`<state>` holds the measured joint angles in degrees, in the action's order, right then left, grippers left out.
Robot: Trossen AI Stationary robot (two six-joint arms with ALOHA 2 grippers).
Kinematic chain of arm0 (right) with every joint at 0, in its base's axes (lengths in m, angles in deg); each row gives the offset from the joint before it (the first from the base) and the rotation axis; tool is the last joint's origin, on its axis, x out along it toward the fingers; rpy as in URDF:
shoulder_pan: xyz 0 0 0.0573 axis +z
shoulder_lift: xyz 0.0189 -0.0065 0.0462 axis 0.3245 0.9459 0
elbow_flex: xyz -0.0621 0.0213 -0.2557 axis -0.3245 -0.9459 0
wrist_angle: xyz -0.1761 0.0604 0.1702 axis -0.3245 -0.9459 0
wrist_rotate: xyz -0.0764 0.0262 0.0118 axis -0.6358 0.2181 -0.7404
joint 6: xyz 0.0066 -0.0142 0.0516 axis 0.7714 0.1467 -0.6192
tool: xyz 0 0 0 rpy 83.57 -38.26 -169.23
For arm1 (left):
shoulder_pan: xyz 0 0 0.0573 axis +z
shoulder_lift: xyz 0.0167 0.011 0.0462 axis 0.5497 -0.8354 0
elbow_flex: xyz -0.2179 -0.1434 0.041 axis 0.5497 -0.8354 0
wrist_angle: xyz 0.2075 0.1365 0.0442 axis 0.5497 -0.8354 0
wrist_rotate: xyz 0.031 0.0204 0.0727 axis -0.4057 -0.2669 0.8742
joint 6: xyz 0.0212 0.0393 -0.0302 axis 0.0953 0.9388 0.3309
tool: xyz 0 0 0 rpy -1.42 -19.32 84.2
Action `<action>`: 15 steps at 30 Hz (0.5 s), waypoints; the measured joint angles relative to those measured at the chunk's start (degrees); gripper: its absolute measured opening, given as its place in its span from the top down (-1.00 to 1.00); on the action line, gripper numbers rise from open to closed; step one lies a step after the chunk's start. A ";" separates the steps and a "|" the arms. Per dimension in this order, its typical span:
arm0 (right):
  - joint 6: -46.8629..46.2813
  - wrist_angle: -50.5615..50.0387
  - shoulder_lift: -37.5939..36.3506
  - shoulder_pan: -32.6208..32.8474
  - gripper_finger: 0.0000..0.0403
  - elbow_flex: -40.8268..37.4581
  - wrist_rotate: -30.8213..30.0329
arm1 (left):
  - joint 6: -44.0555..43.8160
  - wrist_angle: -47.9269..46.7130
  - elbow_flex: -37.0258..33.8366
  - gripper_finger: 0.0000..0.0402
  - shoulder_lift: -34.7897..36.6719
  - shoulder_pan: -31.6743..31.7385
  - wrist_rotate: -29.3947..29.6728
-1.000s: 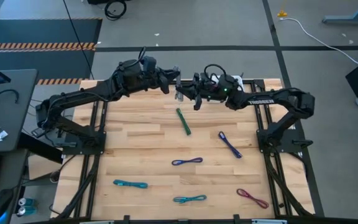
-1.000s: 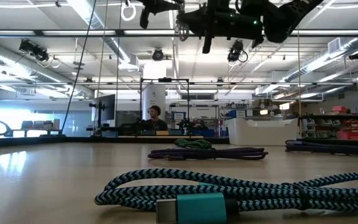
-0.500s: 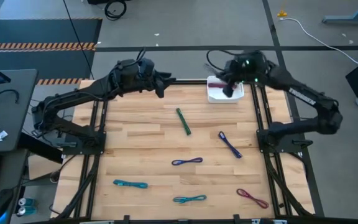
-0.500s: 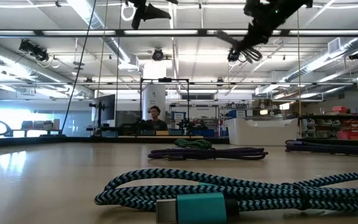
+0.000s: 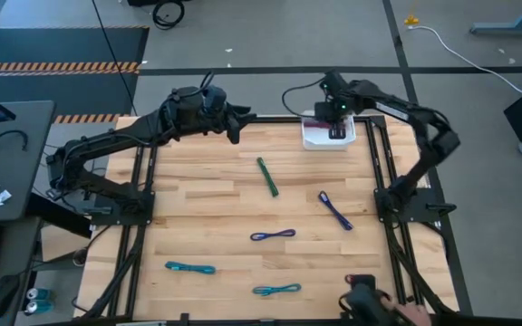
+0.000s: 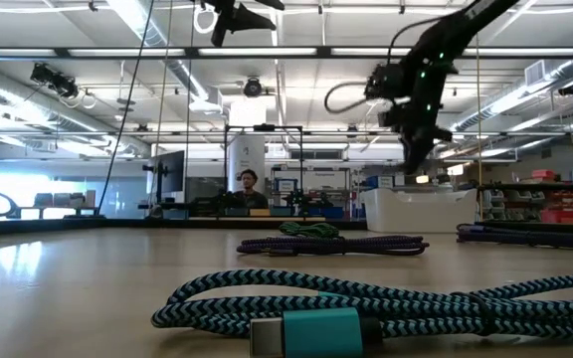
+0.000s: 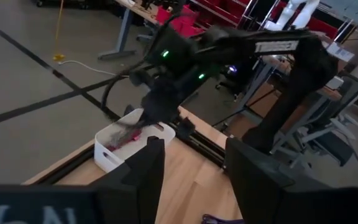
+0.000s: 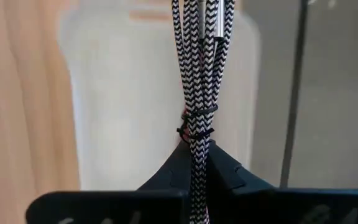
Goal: Pick and place USB-C Cables
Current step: Put the white charger cable into the bin
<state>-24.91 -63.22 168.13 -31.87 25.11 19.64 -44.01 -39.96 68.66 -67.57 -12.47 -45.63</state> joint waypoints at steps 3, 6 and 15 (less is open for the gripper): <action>0.79 -0.07 4.09 -0.54 0.88 0.00 -0.16 | -0.01 0.06 0.00 0.14 0.00 -0.20 0.02; 0.84 -0.26 7.03 -0.83 0.89 0.02 -0.21 | -0.01 0.06 0.00 0.14 0.00 -0.40 0.02; 2.17 0.91 13.81 -1.65 0.85 0.00 -3.44 | -0.05 0.08 0.00 0.15 0.00 -1.23 0.04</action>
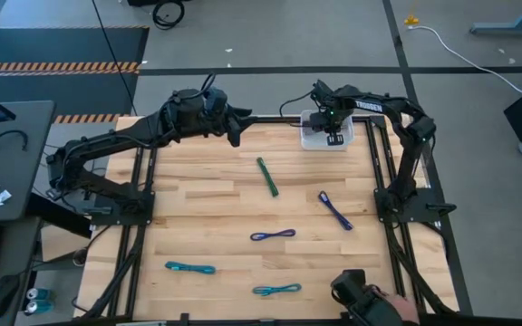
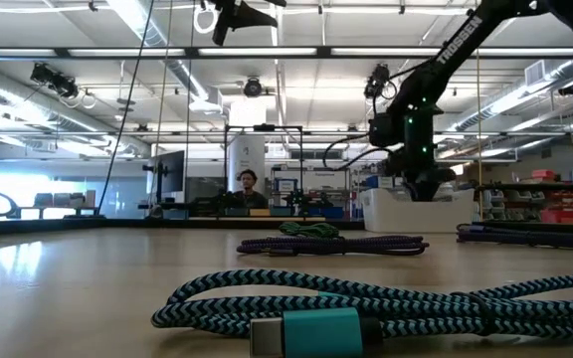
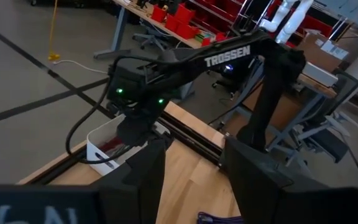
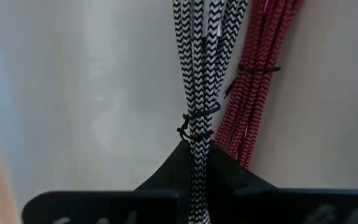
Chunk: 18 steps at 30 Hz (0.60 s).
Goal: Pick and place USB-C Cables
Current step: Put the white charger cable into the bin, then put the green charger cable into the white bin
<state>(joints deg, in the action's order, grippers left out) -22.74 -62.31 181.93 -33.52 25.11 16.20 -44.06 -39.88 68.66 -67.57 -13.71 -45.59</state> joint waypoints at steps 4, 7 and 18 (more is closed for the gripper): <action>-1.08 0.84 1.23 -0.23 0.85 0.00 0.66 | -1.40 0.01 0.00 0.14 0.00 -0.03 -0.01; -3.53 2.50 1.46 -0.41 0.80 0.00 1.02 | -1.49 0.04 0.00 0.14 0.00 -0.02 0.31; -10.52 3.26 -3.91 -0.19 0.23 0.00 -4.46 | -1.49 0.03 0.00 0.14 0.00 0.00 0.44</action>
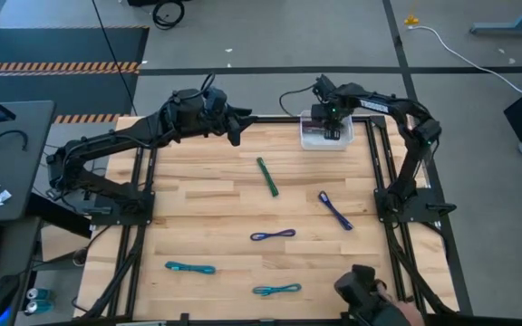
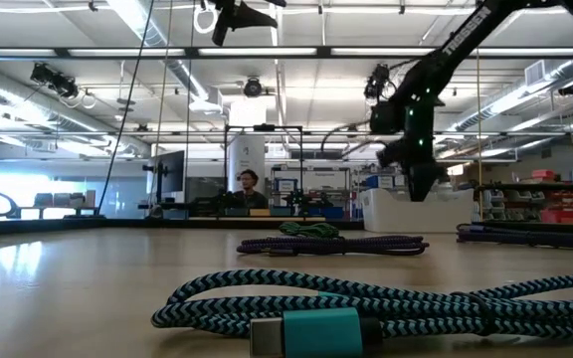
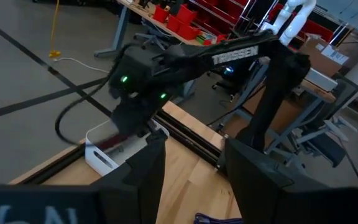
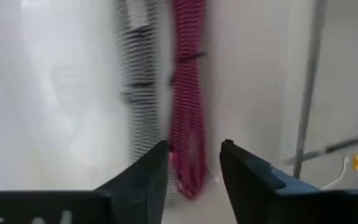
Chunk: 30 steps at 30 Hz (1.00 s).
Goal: Pick and place USB-C Cables
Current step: Put the green charger cable into the white bin
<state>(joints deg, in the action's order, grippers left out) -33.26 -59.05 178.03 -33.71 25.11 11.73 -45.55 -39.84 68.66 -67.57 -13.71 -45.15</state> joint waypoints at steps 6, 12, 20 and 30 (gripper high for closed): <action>-16.80 -0.02 -12.09 0.31 0.25 0.00 9.40 | 0.47 -1.06 0.00 0.15 0.00 0.07 0.00; -34.30 0.85 -26.93 5.41 0.35 -0.46 15.79 | 3.78 -8.78 0.02 0.15 -0.55 1.60 -4.71; -52.59 7.86 -45.18 21.80 0.42 -11.47 15.67 | 8.37 -12.10 0.04 0.27 -12.74 6.54 -21.78; -72.26 15.24 -57.69 32.10 0.42 -27.21 10.70 | 41.48 -13.49 0.04 0.21 -28.81 2.33 -23.45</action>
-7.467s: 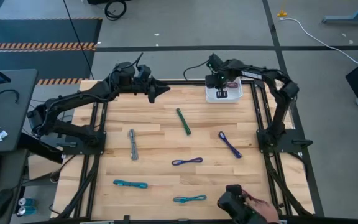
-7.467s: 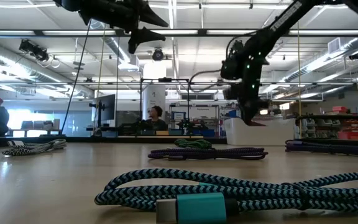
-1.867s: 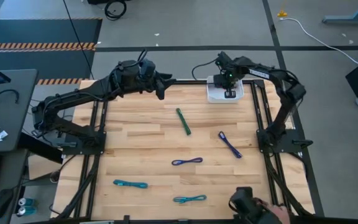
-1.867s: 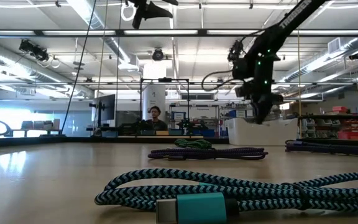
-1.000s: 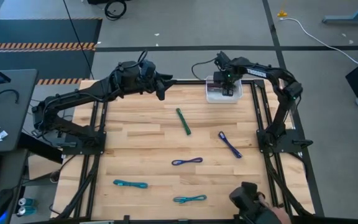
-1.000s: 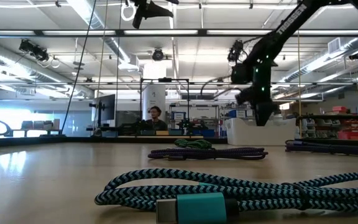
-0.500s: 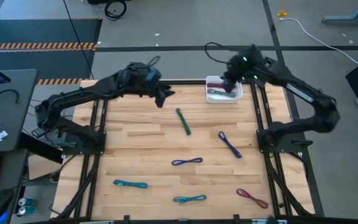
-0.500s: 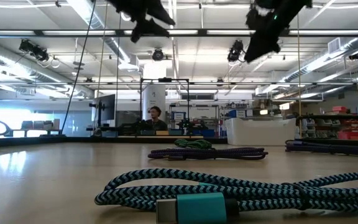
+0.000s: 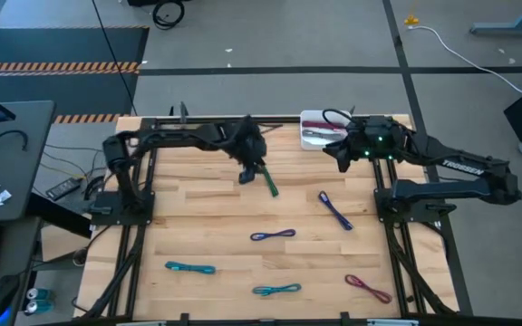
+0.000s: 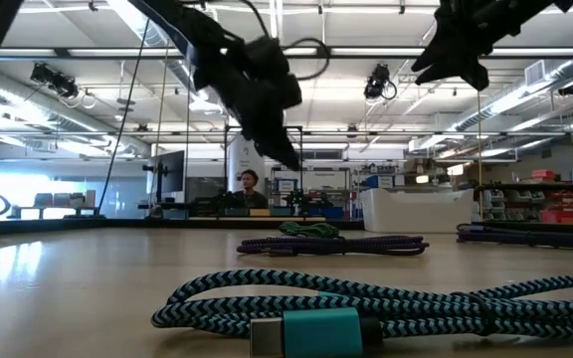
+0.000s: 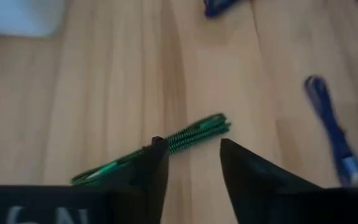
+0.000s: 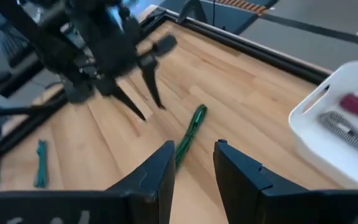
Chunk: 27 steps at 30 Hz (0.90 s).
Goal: Pick and place USB-C Cables
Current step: Put the green charger cable into the white bin
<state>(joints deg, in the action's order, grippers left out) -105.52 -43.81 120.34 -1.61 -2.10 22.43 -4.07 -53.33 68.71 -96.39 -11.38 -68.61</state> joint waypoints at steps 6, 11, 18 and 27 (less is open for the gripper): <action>-3.44 1.96 -1.35 1.89 0.42 -1.80 -0.35 | 9.47 3.26 0.00 -0.18 -6.23 -3.57 6.43; -4.00 1.96 -1.30 3.14 0.42 -1.82 0.04 | 16.12 7.12 0.00 -0.32 -10.29 -5.49 15.64; -4.52 1.96 -1.29 4.28 0.42 -1.82 0.09 | 15.04 7.18 0.11 0.05 -12.98 -5.42 15.29; -3.45 2.09 -1.26 4.60 0.42 -1.82 0.41 | -2.24 6.36 -0.07 0.88 -11.13 -4.91 11.90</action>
<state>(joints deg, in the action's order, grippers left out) -108.97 -41.71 119.07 2.99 -3.92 22.84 -6.30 -46.97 68.64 -107.52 -16.29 -56.71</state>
